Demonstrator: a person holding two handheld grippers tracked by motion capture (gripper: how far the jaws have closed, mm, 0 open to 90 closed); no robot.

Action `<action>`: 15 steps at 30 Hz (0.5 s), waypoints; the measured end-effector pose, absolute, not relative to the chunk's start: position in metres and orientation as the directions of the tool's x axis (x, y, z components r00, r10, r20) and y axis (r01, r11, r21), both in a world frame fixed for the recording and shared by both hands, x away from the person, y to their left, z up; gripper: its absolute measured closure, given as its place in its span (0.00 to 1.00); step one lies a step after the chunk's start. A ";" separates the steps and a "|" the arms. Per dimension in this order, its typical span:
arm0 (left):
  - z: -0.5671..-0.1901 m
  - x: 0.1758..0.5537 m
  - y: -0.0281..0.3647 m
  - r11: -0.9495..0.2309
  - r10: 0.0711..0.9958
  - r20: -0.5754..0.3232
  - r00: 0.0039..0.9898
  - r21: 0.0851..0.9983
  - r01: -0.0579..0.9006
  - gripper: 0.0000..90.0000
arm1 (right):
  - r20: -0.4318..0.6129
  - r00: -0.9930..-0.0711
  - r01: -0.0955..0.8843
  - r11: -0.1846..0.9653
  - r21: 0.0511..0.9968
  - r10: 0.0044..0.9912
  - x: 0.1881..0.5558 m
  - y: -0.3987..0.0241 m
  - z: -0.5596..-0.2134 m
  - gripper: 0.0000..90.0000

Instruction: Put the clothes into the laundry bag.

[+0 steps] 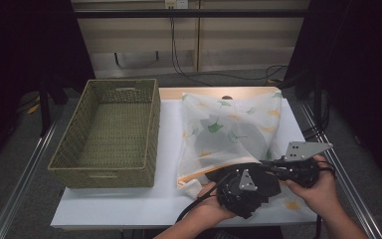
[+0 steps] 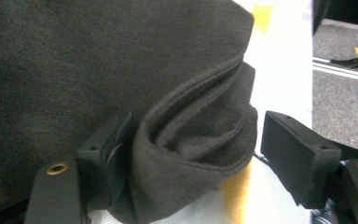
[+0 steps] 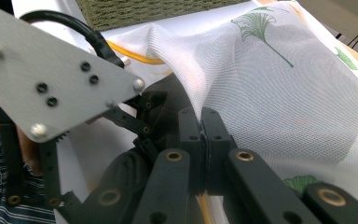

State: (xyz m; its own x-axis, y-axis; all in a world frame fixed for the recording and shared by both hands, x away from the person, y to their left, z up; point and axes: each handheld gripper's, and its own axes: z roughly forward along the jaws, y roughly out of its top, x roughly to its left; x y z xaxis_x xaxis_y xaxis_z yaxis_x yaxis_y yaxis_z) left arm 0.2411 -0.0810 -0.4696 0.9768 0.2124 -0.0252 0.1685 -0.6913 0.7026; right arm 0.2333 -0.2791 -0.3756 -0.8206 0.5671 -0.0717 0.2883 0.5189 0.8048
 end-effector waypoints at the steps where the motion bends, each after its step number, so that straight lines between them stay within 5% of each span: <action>1: -0.470 0.241 -0.081 -0.687 0.224 -0.027 0.974 0.704 0.177 0.34 | -0.071 -0.823 0.286 0.519 0.806 0.564 0.234 -0.279 -0.376 0.99; 9: -0.467 0.243 -0.079 -0.695 0.296 0.062 0.953 0.699 0.170 0.82 | -0.069 -0.818 0.293 0.515 0.805 0.572 0.233 -0.280 -0.376 0.99; 15: -0.458 0.243 -0.073 -0.651 0.341 0.127 0.931 0.747 0.137 0.92 | -0.066 -0.820 0.292 0.514 0.806 0.569 0.233 -0.281 -0.376 0.99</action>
State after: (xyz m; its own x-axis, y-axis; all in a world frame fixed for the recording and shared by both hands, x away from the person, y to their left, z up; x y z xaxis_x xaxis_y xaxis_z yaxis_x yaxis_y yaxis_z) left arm 0.2427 -0.0733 -0.4581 0.9313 0.3413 0.1269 0.1369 -0.6509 0.7467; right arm 0.2330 -0.2806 -0.3759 -0.8199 0.5687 -0.0660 0.2918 0.5143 0.8064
